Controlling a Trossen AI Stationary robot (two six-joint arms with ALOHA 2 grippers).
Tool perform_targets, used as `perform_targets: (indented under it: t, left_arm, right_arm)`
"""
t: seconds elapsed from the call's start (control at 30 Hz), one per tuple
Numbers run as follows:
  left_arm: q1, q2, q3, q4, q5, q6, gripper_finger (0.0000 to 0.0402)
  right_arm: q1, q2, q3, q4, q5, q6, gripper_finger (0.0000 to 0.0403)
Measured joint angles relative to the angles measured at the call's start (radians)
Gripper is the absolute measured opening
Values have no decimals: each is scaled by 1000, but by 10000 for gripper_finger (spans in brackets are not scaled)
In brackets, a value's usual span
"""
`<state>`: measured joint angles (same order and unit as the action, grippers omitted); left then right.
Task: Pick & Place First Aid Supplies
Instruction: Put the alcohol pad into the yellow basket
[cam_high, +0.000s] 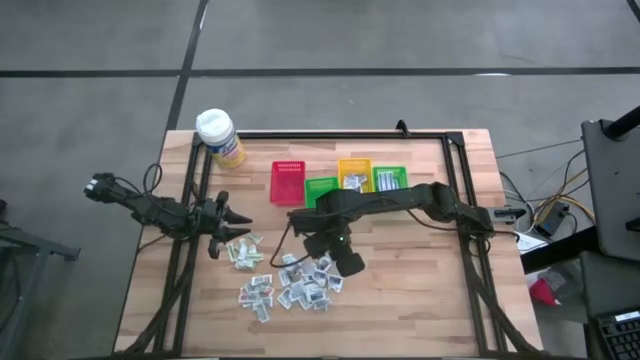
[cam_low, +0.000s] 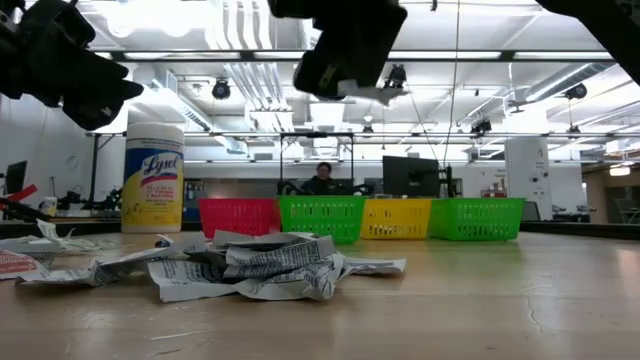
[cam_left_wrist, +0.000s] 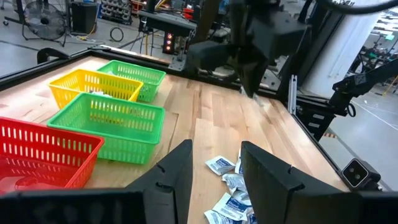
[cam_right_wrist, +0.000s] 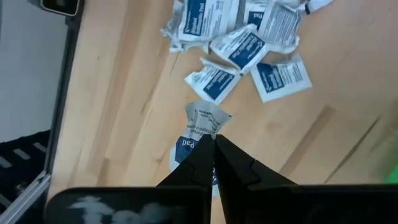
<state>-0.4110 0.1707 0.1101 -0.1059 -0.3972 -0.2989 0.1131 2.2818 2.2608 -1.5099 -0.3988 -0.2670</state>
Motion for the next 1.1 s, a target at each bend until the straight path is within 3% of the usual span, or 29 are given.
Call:
perform_targets:
  t: [0.4, 0.87, 1.1]
  left_arm:
    - [0, 0, 0, -2, 0, 0, 131]
    - [0, 0, 0, -4, 0, 0, 131]
    - [0, 0, 0, -4, 0, -1, 131]
  right_arm:
    - [-4, -72, 18, -62, 19, 67, 8]
    - [-64, -124, 14, -61, 389, 62, 8]
    - [-135, -125, 12, -61, 470, -24, 8]
